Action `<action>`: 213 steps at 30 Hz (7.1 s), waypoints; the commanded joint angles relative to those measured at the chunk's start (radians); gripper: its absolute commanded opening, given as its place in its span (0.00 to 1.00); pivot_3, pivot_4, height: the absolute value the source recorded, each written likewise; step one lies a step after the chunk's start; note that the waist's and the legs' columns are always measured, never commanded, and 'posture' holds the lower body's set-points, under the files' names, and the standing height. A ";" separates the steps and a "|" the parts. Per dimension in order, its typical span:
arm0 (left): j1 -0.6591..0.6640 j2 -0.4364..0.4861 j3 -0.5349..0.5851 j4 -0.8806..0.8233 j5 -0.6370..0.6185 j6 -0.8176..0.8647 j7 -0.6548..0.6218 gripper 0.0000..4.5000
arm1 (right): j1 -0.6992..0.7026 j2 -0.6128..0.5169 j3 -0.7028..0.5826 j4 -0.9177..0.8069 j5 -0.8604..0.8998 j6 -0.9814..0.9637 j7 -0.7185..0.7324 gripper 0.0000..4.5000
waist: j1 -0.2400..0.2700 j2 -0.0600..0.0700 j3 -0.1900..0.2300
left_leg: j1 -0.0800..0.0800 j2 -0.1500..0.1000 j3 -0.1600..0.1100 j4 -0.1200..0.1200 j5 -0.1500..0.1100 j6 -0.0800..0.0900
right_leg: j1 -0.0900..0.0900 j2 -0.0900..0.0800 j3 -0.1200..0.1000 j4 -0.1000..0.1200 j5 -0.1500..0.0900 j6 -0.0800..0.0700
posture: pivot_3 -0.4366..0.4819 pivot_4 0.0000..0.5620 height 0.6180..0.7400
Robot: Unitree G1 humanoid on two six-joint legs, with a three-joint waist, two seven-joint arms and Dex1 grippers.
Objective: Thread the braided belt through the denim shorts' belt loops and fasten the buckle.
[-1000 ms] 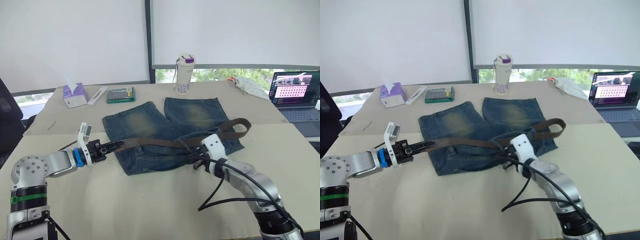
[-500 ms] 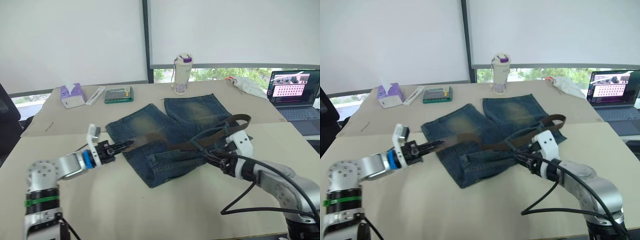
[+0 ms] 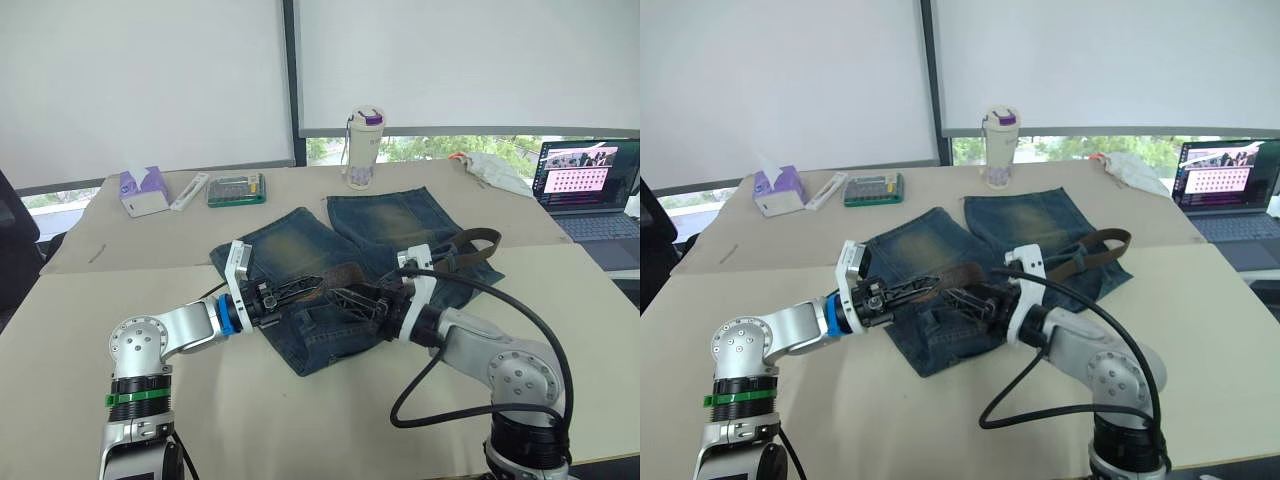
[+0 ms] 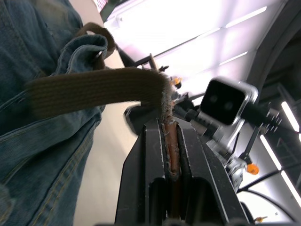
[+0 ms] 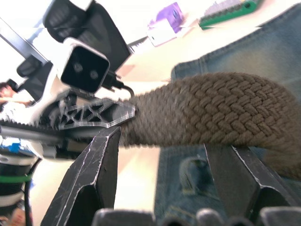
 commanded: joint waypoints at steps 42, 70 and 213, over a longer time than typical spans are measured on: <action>0.410 0.253 -0.233 -0.328 0.867 -0.647 -0.537 0.78 | -0.082 -0.059 0.281 0.243 -0.295 -0.170 0.039 0.00 | -0.017 0.006 0.002 | 0.001 0.003 0.002 -0.003 -0.004 0.008 | 0.001 0.001 0.000 -0.002 0.000 0.000 | 0.48 0.27 1.00; 0.427 0.129 -0.144 -0.301 0.734 -0.379 -0.399 0.78 | -0.088 0.056 0.424 0.452 -0.444 -0.293 0.249 0.00 | -0.036 0.007 0.000 | 0.002 0.004 0.001 -0.004 -0.004 0.008 | 0.000 0.001 -0.001 -0.001 0.000 0.000 | 0.48 0.27 1.00; -0.151 0.423 -0.217 0.081 0.787 -0.453 -0.918 0.66 | 0.253 -0.504 0.227 0.043 -0.631 -0.743 0.557 0.00 | -0.021 0.010 0.002 | 0.004 0.001 0.003 0.017 -0.009 0.020 | 0.009 0.004 -0.006 0.008 -0.003 0.012 | 0.48 0.27 1.00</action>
